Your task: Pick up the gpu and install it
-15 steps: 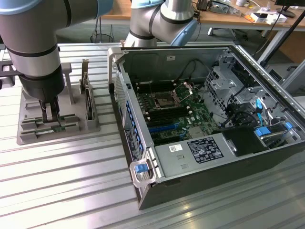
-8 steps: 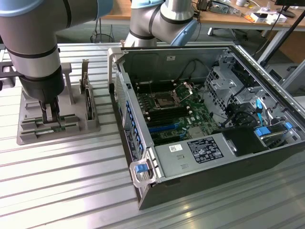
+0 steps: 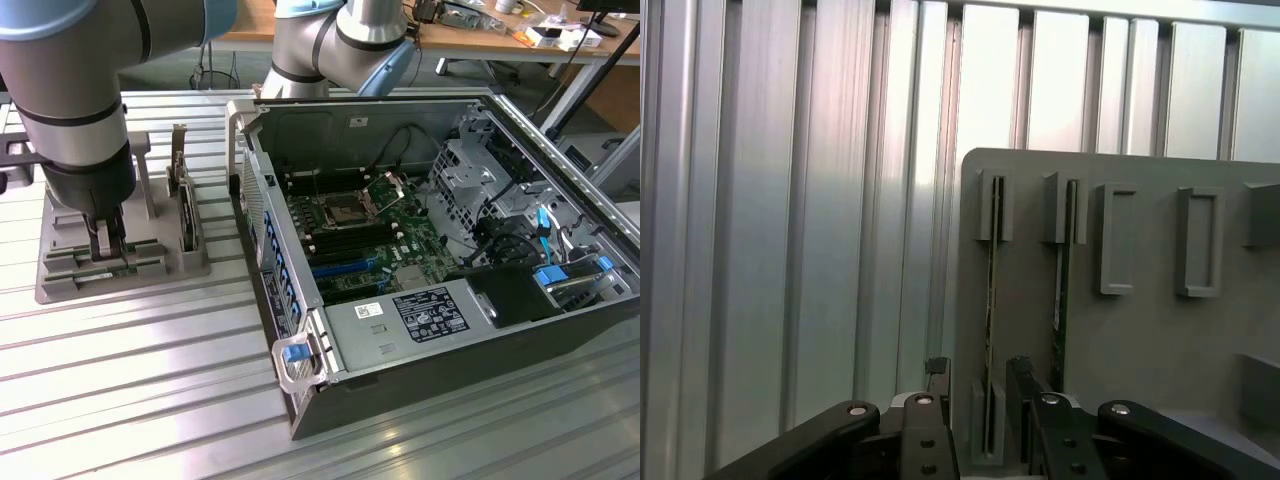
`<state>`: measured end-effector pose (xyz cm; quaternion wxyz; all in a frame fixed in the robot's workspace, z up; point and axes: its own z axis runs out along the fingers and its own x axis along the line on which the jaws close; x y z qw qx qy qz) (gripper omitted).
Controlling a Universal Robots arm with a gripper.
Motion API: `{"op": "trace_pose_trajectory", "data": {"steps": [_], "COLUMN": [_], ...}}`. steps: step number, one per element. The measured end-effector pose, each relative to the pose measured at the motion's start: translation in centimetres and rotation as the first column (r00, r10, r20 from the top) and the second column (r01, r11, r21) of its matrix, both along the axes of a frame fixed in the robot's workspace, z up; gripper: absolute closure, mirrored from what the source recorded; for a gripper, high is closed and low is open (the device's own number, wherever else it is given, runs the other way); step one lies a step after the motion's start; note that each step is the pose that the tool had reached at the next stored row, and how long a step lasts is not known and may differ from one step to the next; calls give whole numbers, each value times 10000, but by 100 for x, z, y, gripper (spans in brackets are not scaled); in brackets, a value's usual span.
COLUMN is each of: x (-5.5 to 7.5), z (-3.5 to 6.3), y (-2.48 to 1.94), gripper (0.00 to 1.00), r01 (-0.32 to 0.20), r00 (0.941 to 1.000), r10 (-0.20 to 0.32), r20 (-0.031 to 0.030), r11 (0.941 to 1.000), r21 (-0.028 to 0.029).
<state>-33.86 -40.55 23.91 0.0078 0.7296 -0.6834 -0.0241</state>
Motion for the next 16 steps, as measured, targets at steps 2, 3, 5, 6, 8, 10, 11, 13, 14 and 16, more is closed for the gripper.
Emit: {"op": "trace_pose_trajectory", "data": {"steps": [2,3,5,6,8,10,11,13,14,16], "x": [0,0,0,0,0,0,0,0,0,0], "z": [-6,-9,-19,-23,-31,-37,-39,-44,-47,-57], "y": [0,0,0,0,0,0,0,0,0,0], "gripper": [64,64,64,64,64,64,64,64,64,64], "r01": [0,0,0,0,0,0,0,0,0,0], "r00": [10000,10000,10000,10000,10000,10000,10000,10000,10000,10000], "r10": [0,0,0,0,0,0,0,0,0,0], "r20": [0,-1,-1,-1,-1,-1,-1,0,-1,-1], "r11": [10000,10000,10000,10000,10000,10000,10000,10000,10000,10000], "r21": [-1,-1,-1,-1,-1,-1,-1,0,-1,0]}}
